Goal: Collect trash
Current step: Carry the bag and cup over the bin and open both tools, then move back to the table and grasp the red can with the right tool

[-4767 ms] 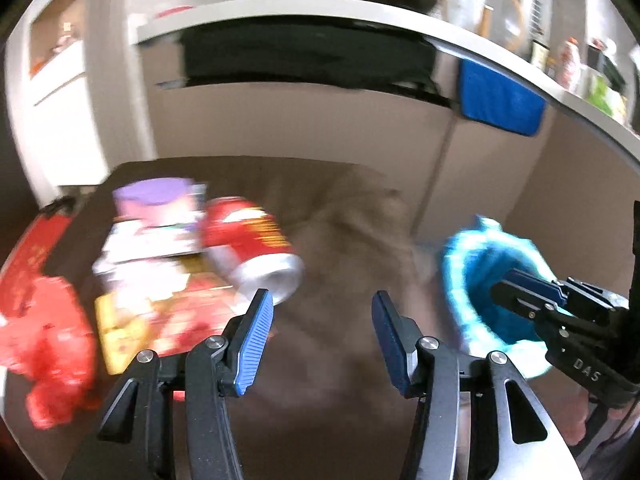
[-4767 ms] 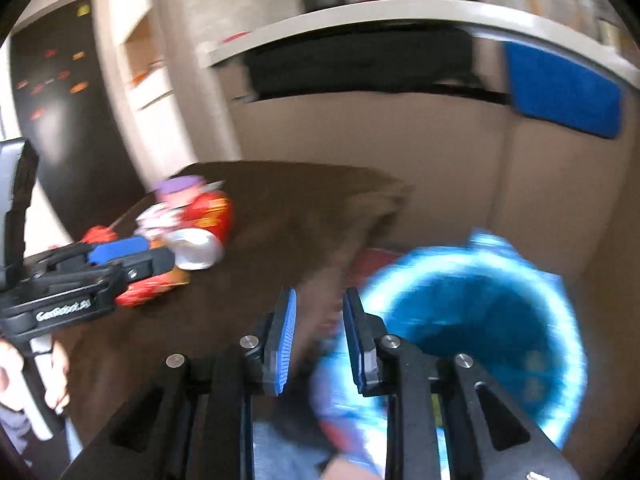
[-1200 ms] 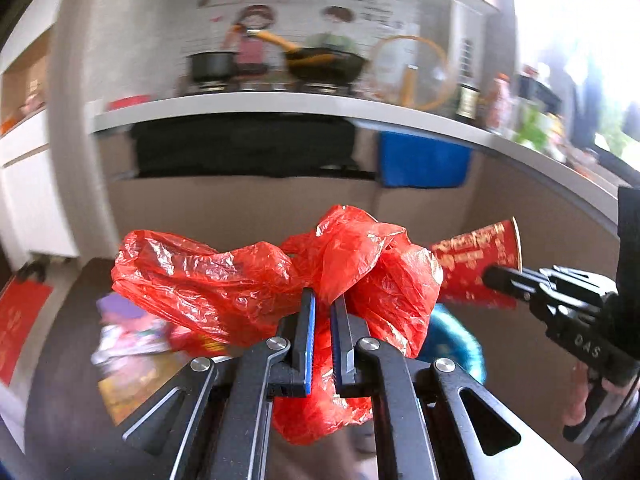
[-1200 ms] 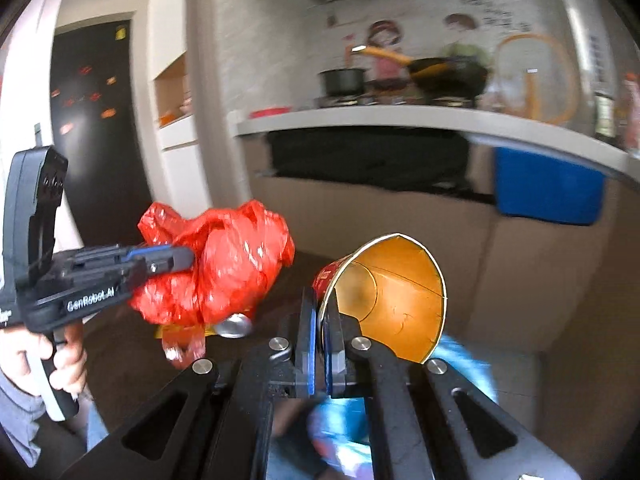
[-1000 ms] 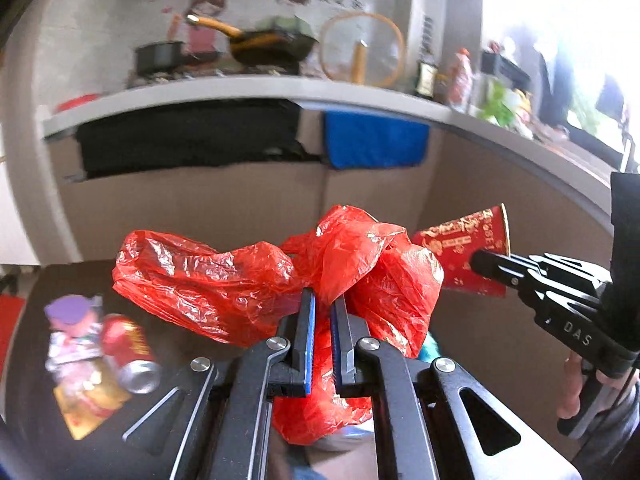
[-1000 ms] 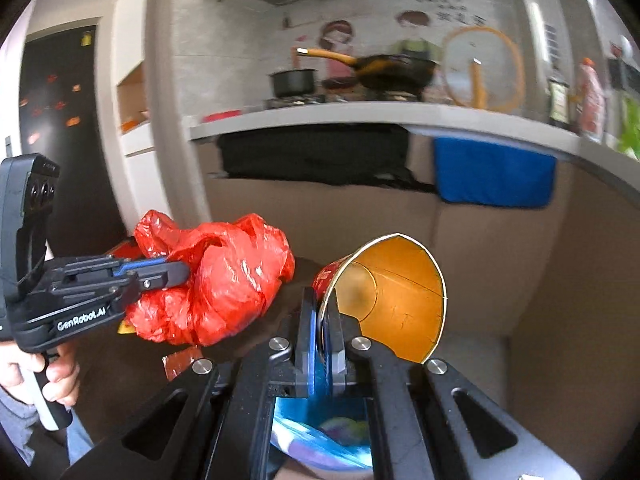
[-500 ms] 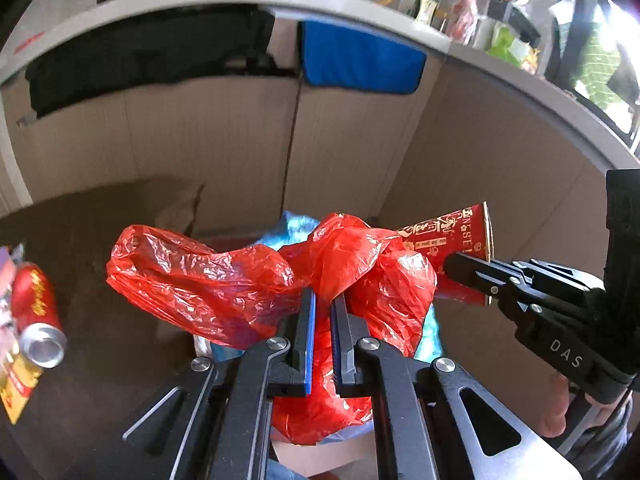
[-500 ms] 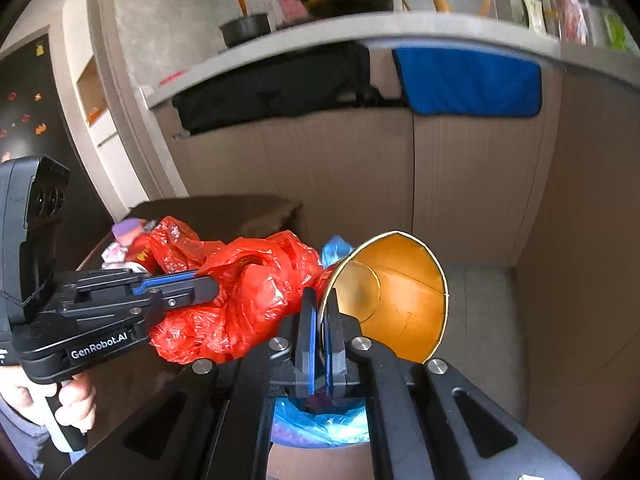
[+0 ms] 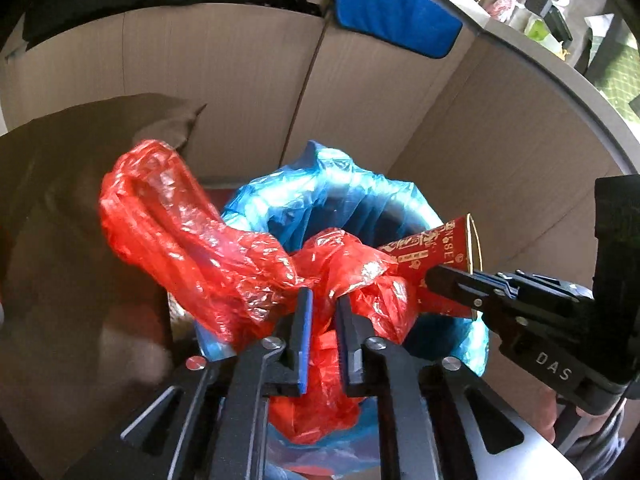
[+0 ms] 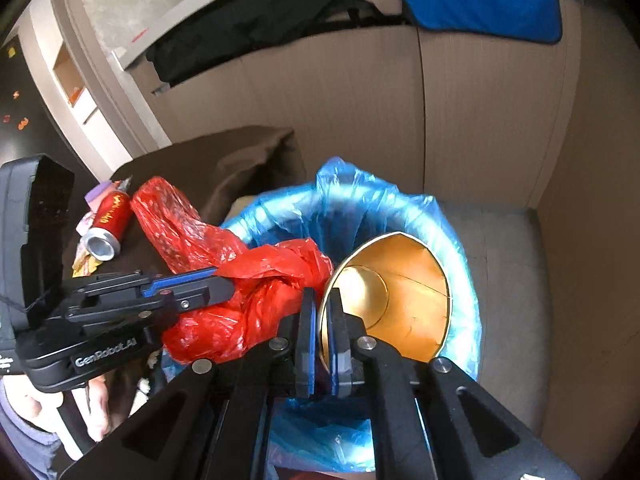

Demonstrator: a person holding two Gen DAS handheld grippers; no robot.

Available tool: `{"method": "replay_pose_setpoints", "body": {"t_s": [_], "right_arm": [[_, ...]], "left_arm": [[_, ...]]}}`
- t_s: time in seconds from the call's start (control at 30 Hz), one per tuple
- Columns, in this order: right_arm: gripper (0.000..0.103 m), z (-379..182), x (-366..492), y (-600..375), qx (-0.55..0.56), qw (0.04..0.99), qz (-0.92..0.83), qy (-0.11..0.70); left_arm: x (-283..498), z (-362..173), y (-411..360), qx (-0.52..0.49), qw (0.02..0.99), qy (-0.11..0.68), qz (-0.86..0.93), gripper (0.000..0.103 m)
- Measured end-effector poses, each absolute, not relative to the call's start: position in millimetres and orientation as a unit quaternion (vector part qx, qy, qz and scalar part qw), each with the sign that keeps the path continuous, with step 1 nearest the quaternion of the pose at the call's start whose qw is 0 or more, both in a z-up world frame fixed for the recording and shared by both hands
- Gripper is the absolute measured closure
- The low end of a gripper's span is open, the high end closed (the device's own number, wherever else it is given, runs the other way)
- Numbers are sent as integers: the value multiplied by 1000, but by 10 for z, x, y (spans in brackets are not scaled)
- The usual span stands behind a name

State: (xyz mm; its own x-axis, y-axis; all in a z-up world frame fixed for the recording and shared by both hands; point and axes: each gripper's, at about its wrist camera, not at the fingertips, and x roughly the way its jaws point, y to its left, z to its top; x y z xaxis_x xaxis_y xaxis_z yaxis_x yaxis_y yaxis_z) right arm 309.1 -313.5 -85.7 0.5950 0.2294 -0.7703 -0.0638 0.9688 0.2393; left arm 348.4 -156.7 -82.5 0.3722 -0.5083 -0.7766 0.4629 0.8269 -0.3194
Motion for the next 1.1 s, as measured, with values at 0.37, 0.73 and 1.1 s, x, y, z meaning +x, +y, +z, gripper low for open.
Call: {"method": "replay_pose_setpoints", "body": {"t_s": [0.37, 0.73, 1.1], "right_arm": [[83, -409, 2905, -3047, 42, 921, 52, 385], [82, -178, 2809, -2787, 28, 926, 82, 368], [82, -220, 3086, -1519, -6, 909, 199, 367]], "left_arm": [[3365, -416, -1455, -40, 850, 430, -300, 73], [3205, -222, -1081, -38, 872, 407, -269, 53], [2913, -78, 606, -28, 929, 358, -89, 50]]}}
